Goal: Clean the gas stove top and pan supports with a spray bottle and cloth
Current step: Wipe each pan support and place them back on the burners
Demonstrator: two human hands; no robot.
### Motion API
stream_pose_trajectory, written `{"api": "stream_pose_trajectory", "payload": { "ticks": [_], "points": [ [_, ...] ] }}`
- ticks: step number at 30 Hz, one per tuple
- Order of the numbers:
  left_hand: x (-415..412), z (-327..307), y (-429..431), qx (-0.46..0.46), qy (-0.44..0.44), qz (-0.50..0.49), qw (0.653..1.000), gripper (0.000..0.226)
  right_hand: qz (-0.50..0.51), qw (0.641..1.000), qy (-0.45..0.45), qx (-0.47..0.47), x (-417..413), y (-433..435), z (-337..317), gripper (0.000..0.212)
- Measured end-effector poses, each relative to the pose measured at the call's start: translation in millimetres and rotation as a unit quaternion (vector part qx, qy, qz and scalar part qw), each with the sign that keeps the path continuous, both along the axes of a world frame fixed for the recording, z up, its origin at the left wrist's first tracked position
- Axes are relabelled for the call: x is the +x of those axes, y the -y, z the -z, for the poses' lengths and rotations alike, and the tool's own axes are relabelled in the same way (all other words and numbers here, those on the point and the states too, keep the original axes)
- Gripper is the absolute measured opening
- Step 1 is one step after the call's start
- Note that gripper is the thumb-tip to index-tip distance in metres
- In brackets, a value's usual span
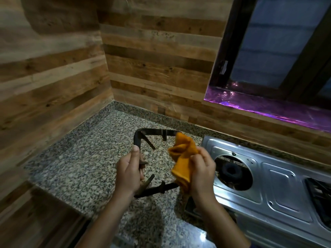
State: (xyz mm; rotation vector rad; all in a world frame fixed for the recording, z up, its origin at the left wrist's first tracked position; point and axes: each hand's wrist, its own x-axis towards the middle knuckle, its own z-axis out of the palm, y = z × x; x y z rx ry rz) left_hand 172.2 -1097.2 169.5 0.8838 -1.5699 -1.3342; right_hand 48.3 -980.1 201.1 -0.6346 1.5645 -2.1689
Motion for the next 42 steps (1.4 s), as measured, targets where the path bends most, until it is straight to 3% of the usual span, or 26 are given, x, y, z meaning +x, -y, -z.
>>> {"api": "stream_pose_trajectory", "payload": {
  "ticks": [3, 7, 10, 15, 19, 22, 24, 29, 33, 35, 37, 41, 42],
  "points": [
    [-2.7, -8.1, -0.5, 0.056, -0.071, -0.015, 0.996, 0.057, 0.058, 0.992, 0.109, 0.040, -27.5, -0.2, 15.5, 0.015],
    [-6.3, -6.0, -4.0, 0.072, -0.121, -0.009, 0.990, 0.055, -0.048, 0.992, 0.115, 0.035, -42.6, 5.7, 11.7, 0.020],
    [-9.1, -1.0, -7.6, 0.103, -0.134, -0.025, 0.985, 0.052, -0.103, 0.990, 0.013, 0.098, -49.0, 3.5, 1.5, 0.054],
    [-11.9, 6.6, 1.5, 0.131, -0.119, -0.037, 0.984, 0.077, -0.081, 0.987, -0.115, 0.077, -51.0, 2.1, -20.2, 0.050],
    [-2.6, -8.1, 17.7, 0.013, -0.072, -0.085, 0.994, 0.077, -0.133, 0.953, -0.266, 0.051, -48.5, 5.2, -48.0, 0.046],
    [11.7, -23.7, 34.1, -0.103, -0.010, 0.023, 0.994, 0.075, -0.194, 0.922, -0.327, 0.074, -51.5, 8.7, -67.3, 0.046],
    [16.2, -31.6, 36.1, -0.115, 0.034, 0.098, 0.988, 0.069, -0.240, 0.903, -0.347, 0.078, -58.0, 13.1, -77.3, 0.046],
    [7.3, -35.4, 22.0, -0.058, 0.034, 0.040, 0.997, 0.053, -0.213, 0.897, -0.370, 0.111, -79.6, 32.3, -71.6, 0.046],
    [-8.3, -24.3, 1.3, 0.055, 0.021, -0.022, 0.998, 0.051, -0.004, 0.893, -0.430, 0.129, -83.3, 40.1, -53.9, 0.033],
    [-15.0, -18.2, -6.3, 0.123, -0.011, -0.044, 0.991, 0.048, 0.106, 0.905, -0.391, 0.129, -68.5, 35.9, -50.0, 0.025],
    [-21.0, -15.0, -9.2, 0.177, -0.041, -0.066, 0.981, 0.045, 0.117, 0.921, -0.340, 0.149, -42.7, 27.7, -46.6, 0.024],
    [-30.7, -22.9, -6.5, 0.257, -0.067, -0.124, 0.956, 0.045, 0.032, 0.858, -0.476, 0.191, 18.5, 17.2, -5.8, 0.025],
    [-33.2, -24.3, -5.2, 0.272, -0.071, -0.138, 0.950, 0.044, 0.044, 0.827, -0.517, 0.216, 32.6, 13.3, 9.5, 0.030]
  ]
}}
